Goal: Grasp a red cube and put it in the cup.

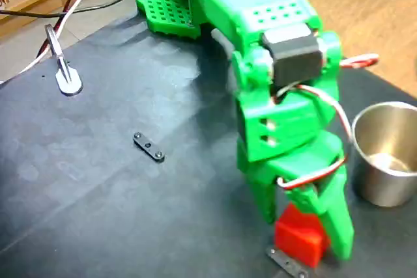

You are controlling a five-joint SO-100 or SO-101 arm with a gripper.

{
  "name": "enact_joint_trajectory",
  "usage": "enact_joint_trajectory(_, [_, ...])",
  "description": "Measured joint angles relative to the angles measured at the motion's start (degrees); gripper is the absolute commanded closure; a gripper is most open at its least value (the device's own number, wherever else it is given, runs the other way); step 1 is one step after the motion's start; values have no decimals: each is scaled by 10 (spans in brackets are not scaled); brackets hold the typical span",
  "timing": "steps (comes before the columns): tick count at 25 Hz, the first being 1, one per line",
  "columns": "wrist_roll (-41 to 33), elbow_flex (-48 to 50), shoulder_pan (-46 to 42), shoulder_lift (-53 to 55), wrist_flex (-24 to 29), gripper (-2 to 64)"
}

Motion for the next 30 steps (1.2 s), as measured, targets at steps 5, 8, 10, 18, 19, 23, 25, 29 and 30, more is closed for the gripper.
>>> enact_joint_trajectory(5, [-1,0,-1,0,0,281])
enact_joint_trajectory(8, [-1,0,-1,0,0,281])
enact_joint_trajectory(10, [-1,0,-1,0,0,291])
enact_joint_trajectory(18, [-3,0,-1,0,0,535])
enact_joint_trajectory(19, [-5,0,-1,0,0,568])
enact_joint_trajectory(23, [-3,0,-2,0,0,624])
enact_joint_trajectory(25, [3,0,-3,0,0,618])
enact_joint_trajectory(29, [3,1,-4,15,0,618])
enact_joint_trajectory(30, [3,1,-4,34,1,618])
